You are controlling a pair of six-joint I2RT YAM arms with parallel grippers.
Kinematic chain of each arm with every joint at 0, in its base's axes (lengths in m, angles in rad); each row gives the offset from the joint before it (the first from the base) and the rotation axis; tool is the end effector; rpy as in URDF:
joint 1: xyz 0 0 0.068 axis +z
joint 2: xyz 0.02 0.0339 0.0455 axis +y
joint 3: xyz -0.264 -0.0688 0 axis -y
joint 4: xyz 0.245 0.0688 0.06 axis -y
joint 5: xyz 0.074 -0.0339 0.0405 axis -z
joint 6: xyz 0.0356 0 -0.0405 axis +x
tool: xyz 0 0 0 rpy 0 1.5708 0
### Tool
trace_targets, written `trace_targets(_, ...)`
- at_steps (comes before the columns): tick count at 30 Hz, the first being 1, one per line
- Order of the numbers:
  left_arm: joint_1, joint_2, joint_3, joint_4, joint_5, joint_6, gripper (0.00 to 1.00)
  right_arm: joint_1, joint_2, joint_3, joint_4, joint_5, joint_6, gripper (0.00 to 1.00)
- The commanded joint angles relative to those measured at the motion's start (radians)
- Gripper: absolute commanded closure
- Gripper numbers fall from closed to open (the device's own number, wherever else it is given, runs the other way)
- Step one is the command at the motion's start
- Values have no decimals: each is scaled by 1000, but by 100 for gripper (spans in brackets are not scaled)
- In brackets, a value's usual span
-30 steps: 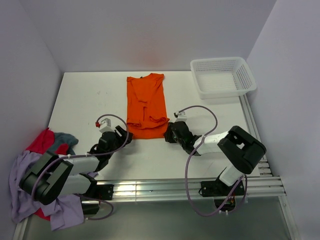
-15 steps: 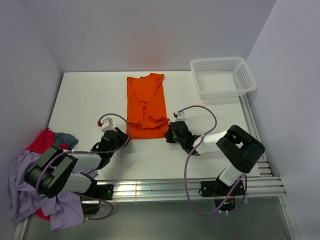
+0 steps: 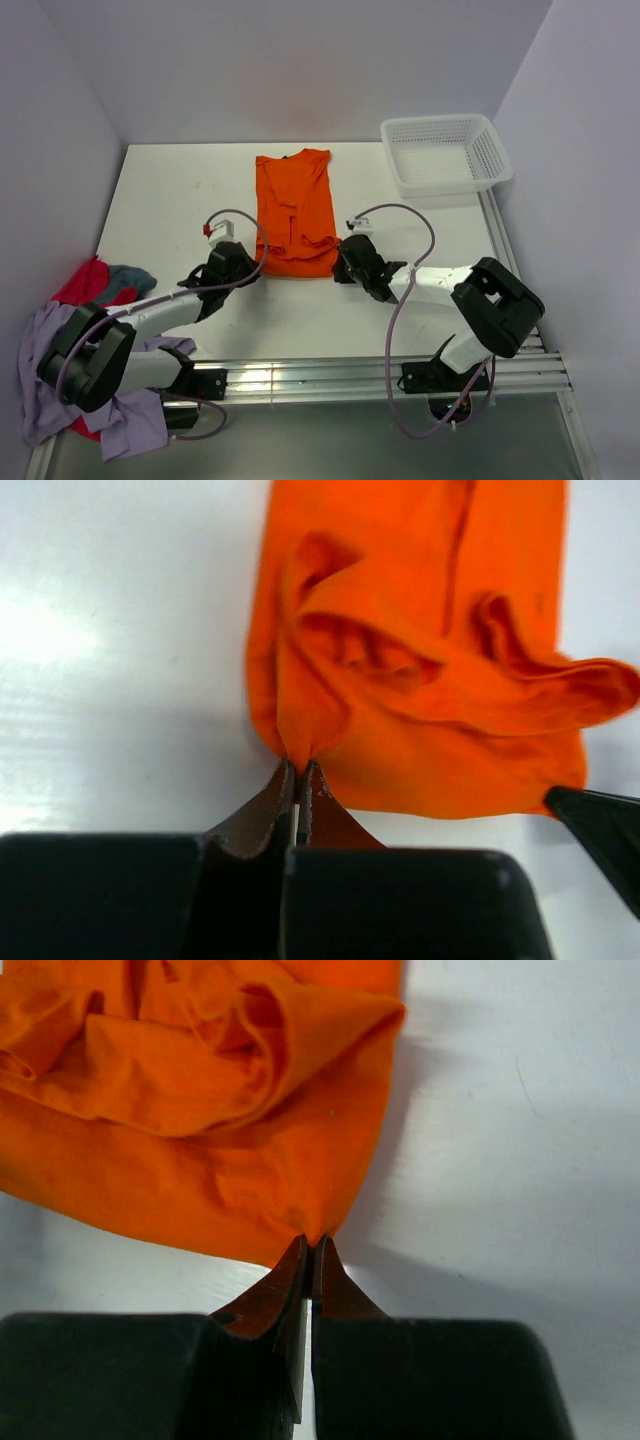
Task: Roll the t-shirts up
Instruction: Roll the tshirt
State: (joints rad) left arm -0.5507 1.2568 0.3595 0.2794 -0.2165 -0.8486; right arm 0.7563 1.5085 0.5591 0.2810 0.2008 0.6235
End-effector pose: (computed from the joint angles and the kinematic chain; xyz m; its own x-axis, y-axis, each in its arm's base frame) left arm 0.1973 -0.1122 0.1475 -0.5979 -0.4929 -0.6322 -0.1312 0.8382 -0.5293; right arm 0.2089 0.1873 0.1452 -0.6921 0.1336 -0.7093 -0.1903 0.9142 0.3579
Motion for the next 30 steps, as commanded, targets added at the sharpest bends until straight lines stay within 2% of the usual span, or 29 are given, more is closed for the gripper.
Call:
trace_targets(1, -2, -40, 168, -201, 8, 37, 100, -9, -28, 188, -224, 15, -36, 100)
trace_targets(2, 0, -42, 203, -232, 11, 42, 100, -18, -27, 224, -299, 9, -44, 100)
trace_targets(6, 11, -89, 355, -371, 28, 63, 100, -40, -105, 332, -359, -24, -70, 100)
trace_targets(8, 9, -134, 360, -384, 42, 63, 100, -40, -160, 337, -377, -12, -74, 100)
trace_targets(11, 11, -161, 313, -375, 51, 43, 100, -41, -172, 297, -384, -17, -62, 100)
trace_targets(15, 9, -168, 150, -310, 86, -24, 100, -52, -165, 149, -316, -55, -18, 100)
trace_targets(20, 8, -206, -32, -171, 138, -98, 99, -52, -186, 45, -247, -84, 25, 100)
trace_targets(24, 8, -230, -63, -174, 146, -116, 100, -52, -177, 22, -236, -110, 31, 100)
trace_targets(30, 6, -278, -28, -256, 117, -101, 100, -51, -185, 31, -253, -109, 19, 100)
